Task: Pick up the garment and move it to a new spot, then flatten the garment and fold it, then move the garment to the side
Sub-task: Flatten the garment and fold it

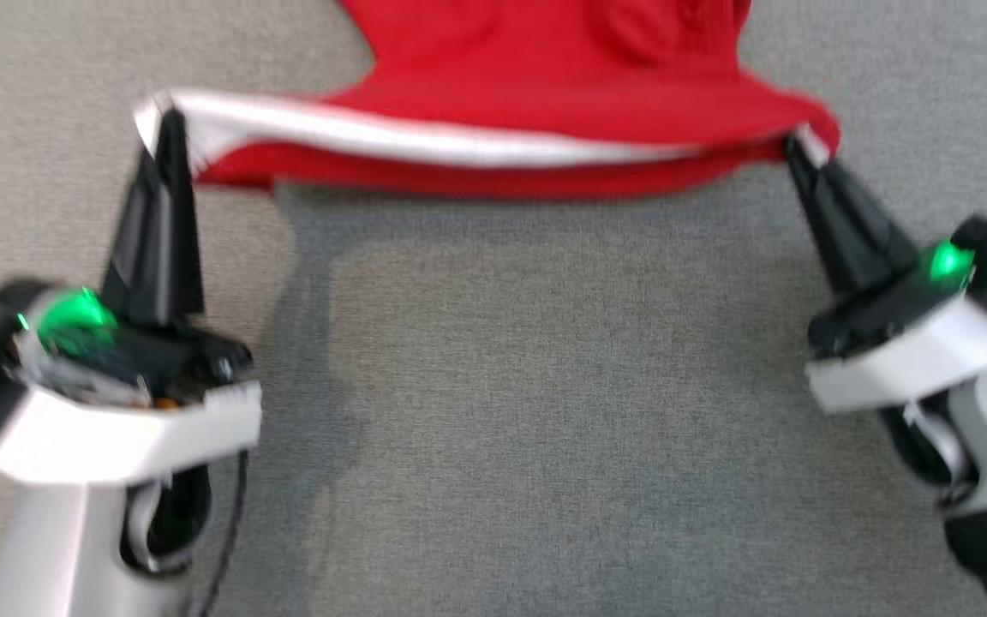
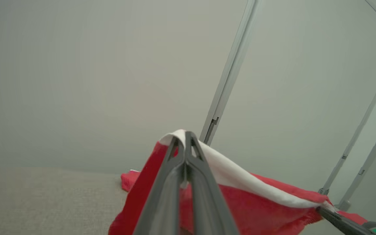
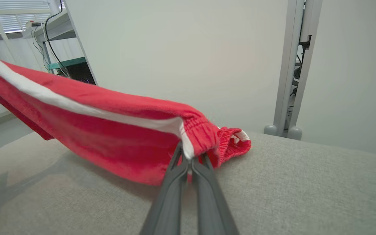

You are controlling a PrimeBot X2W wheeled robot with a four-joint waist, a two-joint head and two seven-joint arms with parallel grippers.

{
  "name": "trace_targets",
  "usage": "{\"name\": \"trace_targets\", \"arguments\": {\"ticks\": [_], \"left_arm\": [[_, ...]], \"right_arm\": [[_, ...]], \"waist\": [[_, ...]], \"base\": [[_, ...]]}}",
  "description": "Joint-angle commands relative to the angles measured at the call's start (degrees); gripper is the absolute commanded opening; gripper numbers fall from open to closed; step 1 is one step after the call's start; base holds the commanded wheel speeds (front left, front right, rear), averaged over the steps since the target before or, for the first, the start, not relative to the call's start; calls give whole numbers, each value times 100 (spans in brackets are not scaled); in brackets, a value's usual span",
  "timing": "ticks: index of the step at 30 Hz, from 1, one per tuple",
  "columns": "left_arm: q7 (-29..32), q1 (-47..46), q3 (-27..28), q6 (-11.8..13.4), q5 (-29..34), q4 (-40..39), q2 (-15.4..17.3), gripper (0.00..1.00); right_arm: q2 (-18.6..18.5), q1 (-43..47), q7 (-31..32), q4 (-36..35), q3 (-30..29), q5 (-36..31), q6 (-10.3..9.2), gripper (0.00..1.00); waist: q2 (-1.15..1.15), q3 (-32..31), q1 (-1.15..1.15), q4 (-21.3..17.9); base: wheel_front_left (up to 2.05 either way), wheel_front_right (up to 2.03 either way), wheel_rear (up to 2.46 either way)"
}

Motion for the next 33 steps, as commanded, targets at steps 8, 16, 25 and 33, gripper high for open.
{"name": "trace_targets", "arguments": {"ticks": [8,16,25,33], "left_arm": [[-26,1585,236,-2,21,-539,-525,0],[-26,2702,304,-2,176,-980,-708,0],[-26,3571,261,-1,432,-1934,-736,0],[-25,3404,168,-1,344,-1274,-616,0]], "right_arm": [[338,1846,-26,-853,-497,60,1,0],[490,3128,-25,-1374,-944,-28,1,0],[195,4327,-26,-2250,-1323,91,0,0],[144,4178,-26,-1812,-945,387,0,0]], "waist": [[0,-866,0,133],[0,-1547,0,23],[0,-1895,0,-154],[0,-1789,0,-282]], "base": [[0,0,0],[0,0,0],[0,0,0],[0,0,0]]}}
